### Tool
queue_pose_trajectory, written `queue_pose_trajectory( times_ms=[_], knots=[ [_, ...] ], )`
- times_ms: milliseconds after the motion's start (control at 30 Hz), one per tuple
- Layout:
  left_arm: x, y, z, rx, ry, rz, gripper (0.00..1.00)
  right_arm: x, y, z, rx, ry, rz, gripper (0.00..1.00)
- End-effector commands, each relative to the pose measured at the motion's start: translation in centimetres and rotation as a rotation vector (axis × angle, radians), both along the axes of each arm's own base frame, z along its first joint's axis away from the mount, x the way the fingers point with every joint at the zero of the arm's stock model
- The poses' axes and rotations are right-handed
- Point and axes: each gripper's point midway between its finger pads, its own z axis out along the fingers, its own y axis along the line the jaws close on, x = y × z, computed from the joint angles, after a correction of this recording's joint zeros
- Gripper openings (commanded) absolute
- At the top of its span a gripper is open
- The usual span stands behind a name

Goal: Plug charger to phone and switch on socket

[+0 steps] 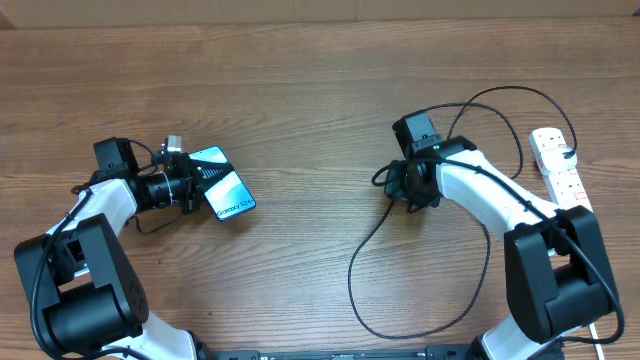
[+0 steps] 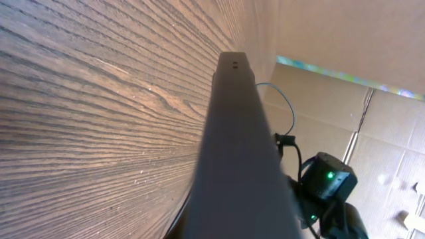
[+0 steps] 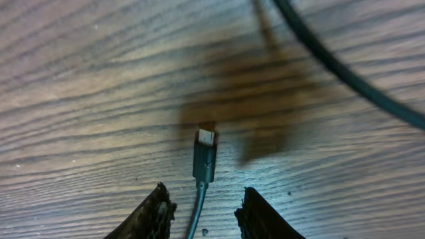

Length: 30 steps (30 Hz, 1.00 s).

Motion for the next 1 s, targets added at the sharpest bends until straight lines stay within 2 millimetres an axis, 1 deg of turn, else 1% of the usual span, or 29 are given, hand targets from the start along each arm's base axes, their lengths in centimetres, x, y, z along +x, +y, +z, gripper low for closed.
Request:
queue_pose_trajectory(
  times_ms=[0, 167, 300, 433, 567, 667, 967],
  knots=[
    [0.1, -0.2, 1.7, -0.028, -0.06, -0.016, 0.04, -0.3, -0.5, -1.0, -0.054, -0.015, 0.002, 0.33],
    [0.1, -0.2, 1.7, -0.028, -0.06, -0.015, 0.04, 0.1, -0.4, -1.5, -0.048, -0.049, 0.004, 0.33],
    [0.1, -0.2, 1.7, -0.028, -0.06, -0.015, 0.04, 0.0, -0.2, -1.5, -0.048, -0.048, 0.009, 0.26],
    [0.1, -0.2, 1.7, -0.028, -0.06, -0.015, 0.04, 0.0, 0.3, -1.5, -0.054, -0.057, 0.025, 0.25],
    [0.1, -0.2, 1.7, -0.028, -0.06, -0.016, 0.04, -0.2, -0.1, -1.7, -0.101, -0.066, -0.015, 0.24],
    [0.1, -0.2, 1.8, -0.029, -0.06, -0.016, 0.04, -0.4, -0.2, -2.0, -0.099, -0.065, -0.039, 0.24],
    [0.1, -0.2, 1.7, -0.028, -0.06, -0.016, 0.04, -0.8, -0.7, -3.5, -0.103, -0.091, -0.046, 0.24]
  ],
)
